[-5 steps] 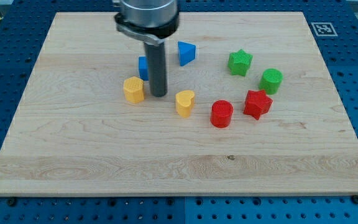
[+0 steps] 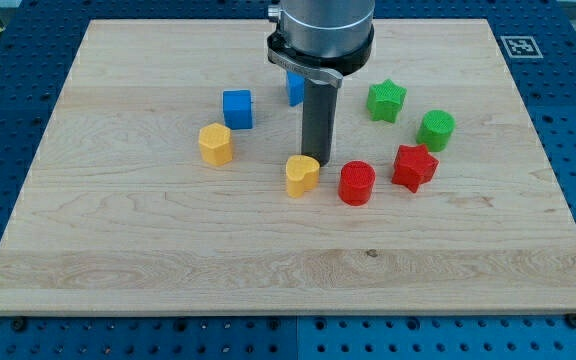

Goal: Push the yellow heart diagonally to the left bottom of the green star

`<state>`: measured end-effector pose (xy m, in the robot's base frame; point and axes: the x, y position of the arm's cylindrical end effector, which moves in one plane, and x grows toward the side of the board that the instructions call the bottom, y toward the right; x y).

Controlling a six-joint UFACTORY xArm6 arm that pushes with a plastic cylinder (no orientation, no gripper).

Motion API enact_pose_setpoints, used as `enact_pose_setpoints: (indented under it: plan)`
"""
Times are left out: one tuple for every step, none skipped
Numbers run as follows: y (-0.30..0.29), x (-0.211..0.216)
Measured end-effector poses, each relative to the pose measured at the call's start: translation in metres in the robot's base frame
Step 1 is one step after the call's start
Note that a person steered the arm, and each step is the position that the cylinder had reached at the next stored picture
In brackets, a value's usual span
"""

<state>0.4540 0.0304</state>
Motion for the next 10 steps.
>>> enact_pose_setpoints:
  plan:
    - [0.028,0.001]
    - [0.028,0.007]
    - [0.029,0.013]
    - [0.042,0.025]
    - [0.043,0.026]
    - [0.025,0.026]
    - [0.005,0.026]
    - [-0.002,0.026]
    - [-0.013,0.025]
    - [-0.013,0.017]
